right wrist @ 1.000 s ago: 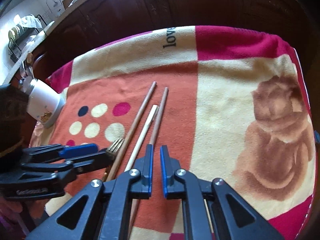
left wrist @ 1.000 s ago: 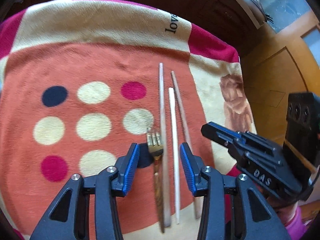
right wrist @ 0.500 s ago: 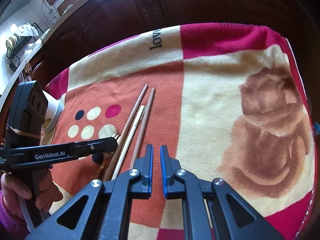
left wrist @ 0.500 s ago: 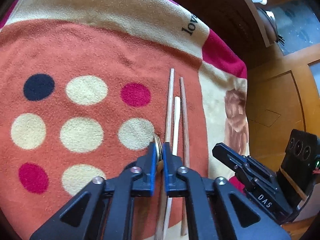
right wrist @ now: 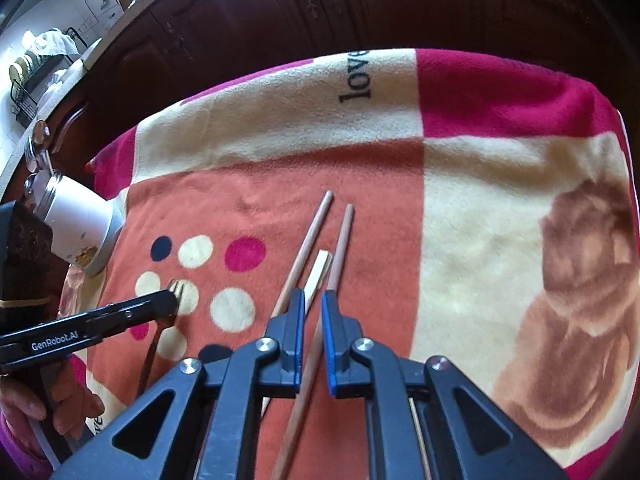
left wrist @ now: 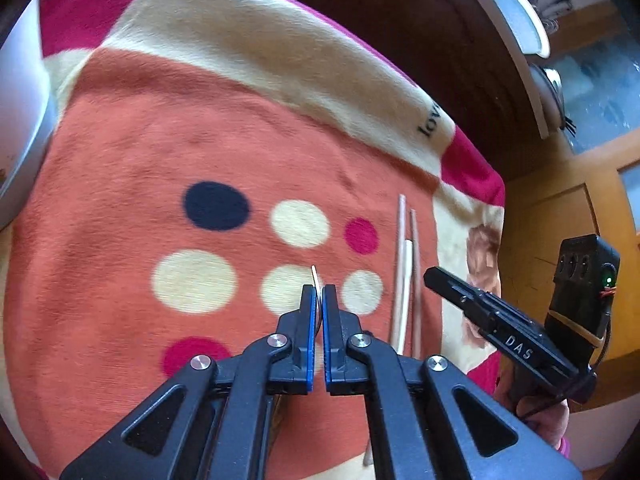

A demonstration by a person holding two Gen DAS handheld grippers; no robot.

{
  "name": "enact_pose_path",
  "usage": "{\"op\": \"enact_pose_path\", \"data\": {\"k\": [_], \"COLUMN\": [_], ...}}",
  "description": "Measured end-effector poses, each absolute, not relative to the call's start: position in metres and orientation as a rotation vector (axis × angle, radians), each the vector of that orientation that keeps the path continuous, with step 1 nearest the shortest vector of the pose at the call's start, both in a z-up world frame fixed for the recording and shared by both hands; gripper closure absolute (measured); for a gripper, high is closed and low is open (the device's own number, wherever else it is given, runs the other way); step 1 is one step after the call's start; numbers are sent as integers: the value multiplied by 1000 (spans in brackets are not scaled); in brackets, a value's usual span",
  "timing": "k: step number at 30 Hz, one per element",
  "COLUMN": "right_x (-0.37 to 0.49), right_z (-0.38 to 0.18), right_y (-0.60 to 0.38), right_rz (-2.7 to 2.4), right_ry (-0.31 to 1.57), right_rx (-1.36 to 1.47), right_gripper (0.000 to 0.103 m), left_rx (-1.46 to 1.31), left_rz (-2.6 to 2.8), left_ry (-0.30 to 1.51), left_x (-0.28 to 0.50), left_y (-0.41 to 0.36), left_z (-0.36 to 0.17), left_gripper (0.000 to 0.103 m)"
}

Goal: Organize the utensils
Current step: 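Grasp the metal fork with the left tool while the right tool grasps a chopstick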

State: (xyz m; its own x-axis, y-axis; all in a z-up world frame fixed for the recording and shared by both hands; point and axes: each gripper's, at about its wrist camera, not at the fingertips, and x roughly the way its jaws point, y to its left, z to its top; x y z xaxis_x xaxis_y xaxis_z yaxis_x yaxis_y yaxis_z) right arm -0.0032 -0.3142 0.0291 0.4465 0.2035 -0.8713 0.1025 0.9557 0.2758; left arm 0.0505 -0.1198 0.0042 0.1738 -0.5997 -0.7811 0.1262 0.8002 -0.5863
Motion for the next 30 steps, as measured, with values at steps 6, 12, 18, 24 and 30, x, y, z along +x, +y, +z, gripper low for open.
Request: {"op": "enact_pose_path", "data": {"k": [6,12,18,24,30], "right_x": [7,14,25,47,70], "right_z": [36,37,37,32,13], "right_y": [-306,-307,-303,-301,-293], "right_rz": [93,104,112,100,32], "right_ry": [1096,1098,1116,1150,1232], "right_rx": [307,317,296,287,223], "right_gripper": [94,94,94,94,96], "left_rx": [-451,-407,-348,-316,-355], "left_rz": [-529,-519,-496,-487,-506], "left_ry": [1341,1374,1376,1356,1327], "left_x": [60,70,77,79,77], "left_y": [-116,-126,-135,-136,-122], "left_z": [0,-2,-1,-3,3], "left_gripper": [69,58,58,71,72]}}
